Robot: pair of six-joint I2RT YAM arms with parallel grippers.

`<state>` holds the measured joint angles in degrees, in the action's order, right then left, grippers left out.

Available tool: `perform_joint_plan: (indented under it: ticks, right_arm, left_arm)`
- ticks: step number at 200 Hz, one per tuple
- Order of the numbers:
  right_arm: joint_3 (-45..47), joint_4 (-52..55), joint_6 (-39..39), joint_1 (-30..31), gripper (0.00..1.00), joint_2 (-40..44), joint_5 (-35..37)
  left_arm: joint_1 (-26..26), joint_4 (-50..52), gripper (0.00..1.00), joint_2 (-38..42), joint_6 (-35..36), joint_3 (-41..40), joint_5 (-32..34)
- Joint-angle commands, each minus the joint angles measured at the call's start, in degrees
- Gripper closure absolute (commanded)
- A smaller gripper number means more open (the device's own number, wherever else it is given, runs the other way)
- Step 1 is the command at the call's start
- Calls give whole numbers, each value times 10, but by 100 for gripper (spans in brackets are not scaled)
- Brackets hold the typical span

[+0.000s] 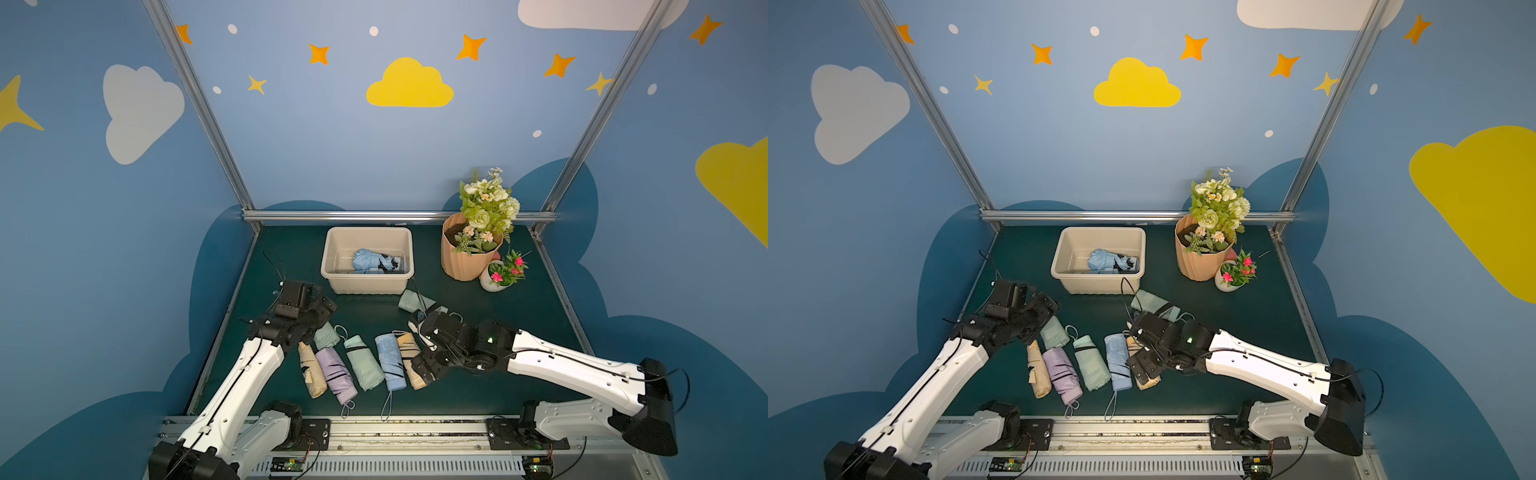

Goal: Put the umbrella into the storage box
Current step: Pick up the umbrella from the center of the board.

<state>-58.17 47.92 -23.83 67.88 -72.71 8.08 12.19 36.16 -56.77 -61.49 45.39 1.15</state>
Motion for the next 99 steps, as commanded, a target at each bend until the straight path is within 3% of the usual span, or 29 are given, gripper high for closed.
perform_joint_plan:
  ticks: [1, 63, 99]
  right_arm:
    - [24, 22, -49, 17, 2, -17, 19]
    - [-55, 59, 7, 16, 2, -186, 1]
    - [-47, 2, 3, -7, 2, -211, -5]
  left_arm:
    - [2, -12, 12, 8, -14, -9, 11]
    - [1, -18, 12, 32, -18, -16, 21]
    - [0, -8, 12, 52, -17, -13, 28]
